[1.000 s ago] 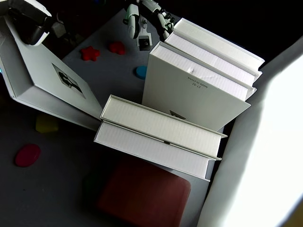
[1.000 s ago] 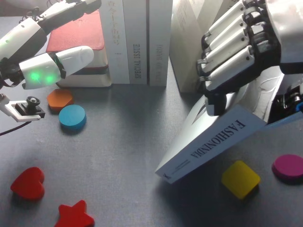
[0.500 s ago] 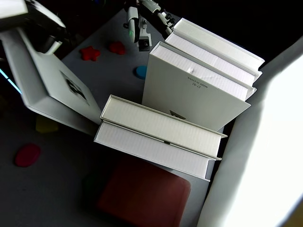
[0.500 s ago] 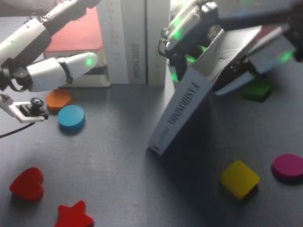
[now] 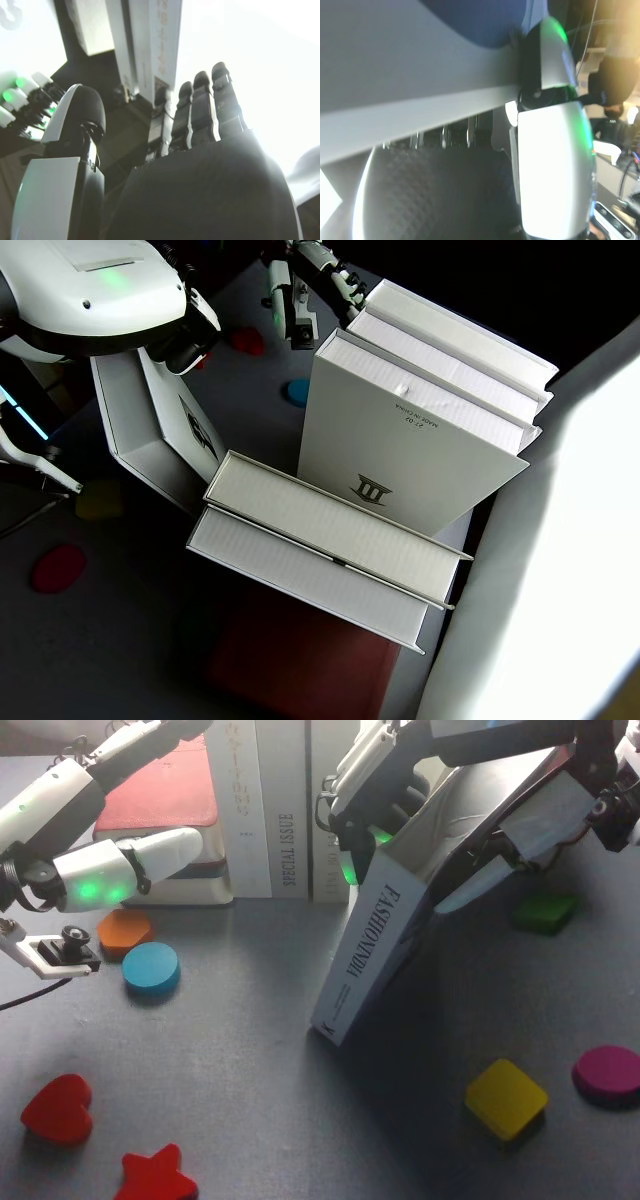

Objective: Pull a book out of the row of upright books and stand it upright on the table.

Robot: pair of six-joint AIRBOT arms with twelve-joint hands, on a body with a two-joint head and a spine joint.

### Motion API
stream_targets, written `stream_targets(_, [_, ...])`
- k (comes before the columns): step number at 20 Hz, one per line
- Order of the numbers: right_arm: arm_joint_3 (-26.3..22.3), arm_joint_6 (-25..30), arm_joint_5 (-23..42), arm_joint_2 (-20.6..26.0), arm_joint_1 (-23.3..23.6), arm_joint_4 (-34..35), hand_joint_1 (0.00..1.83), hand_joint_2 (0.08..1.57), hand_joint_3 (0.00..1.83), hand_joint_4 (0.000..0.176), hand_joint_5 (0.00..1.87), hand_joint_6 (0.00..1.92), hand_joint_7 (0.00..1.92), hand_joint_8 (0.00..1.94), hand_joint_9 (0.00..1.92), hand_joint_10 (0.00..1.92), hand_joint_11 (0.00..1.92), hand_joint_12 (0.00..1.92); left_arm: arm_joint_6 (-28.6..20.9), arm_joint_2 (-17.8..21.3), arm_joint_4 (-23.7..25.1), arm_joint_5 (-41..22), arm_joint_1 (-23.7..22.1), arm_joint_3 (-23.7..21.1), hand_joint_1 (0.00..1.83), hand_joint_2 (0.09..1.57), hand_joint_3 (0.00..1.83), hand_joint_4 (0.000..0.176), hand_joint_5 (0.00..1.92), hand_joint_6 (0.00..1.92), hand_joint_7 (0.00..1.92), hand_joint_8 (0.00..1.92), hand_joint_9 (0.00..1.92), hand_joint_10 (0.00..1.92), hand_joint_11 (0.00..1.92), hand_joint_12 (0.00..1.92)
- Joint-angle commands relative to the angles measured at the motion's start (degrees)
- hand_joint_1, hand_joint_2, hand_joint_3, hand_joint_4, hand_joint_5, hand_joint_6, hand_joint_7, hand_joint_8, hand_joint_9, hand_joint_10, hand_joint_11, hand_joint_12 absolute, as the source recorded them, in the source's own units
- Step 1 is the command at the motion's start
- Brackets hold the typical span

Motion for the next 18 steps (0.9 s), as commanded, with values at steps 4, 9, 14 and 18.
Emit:
stream_targets(4, [0.52, -0.51, -1.02, -0.43, -0.54, -0.6, 0.71, 1.23, 0.0, 0.0, 0.22, 0.42, 0.2, 0.6, 0.26, 0.93, 0.14, 1.35, -0.59, 0.05, -1.74, -6.8, -0.48, 0.18, 0.32, 1.34, 0.0, 0.09, 0.01, 0.0, 0.0, 0.0, 0.0, 0.0, 0.0, 0.0])
stream_targets(9, [0.77, -0.48, -1.25, -0.58, -0.58, -0.65, 0.41, 1.0, 0.03, 0.01, 0.0, 0.0, 0.0, 0.0, 0.0, 0.0, 0.0, 0.03, -0.58, 0.05, -1.76, -6.81, -0.48, 0.16, 0.44, 1.34, 0.0, 0.042, 0.22, 0.04, 0.01, 0.0, 0.0, 0.0, 0.0, 0.0])
stream_targets(14, [0.77, -0.48, -1.25, -0.58, -0.58, -0.65, 0.24, 1.2, 0.05, 0.001, 0.0, 0.0, 0.0, 0.0, 0.0, 0.0, 0.0, 0.0, -0.58, 0.05, -1.76, -6.81, -0.48, 0.16, 0.4, 1.35, 0.0, 0.056, 0.21, 0.02, 0.0, 0.0, 0.0, 0.0, 0.0, 0.0])
stream_targets(18, [1.27, -3.35, -3.76, 1.92, 1.39, 4.81, 0.31, 1.19, 0.0, 0.068, 0.0, 0.0, 0.0, 0.0, 0.0, 0.0, 0.0, 0.0, -0.56, 0.13, -2.31, -7.44, -0.02, -0.13, 0.39, 1.35, 0.0, 0.053, 0.22, 0.02, 0.0, 0.0, 0.0, 0.0, 0.0, 0.0])
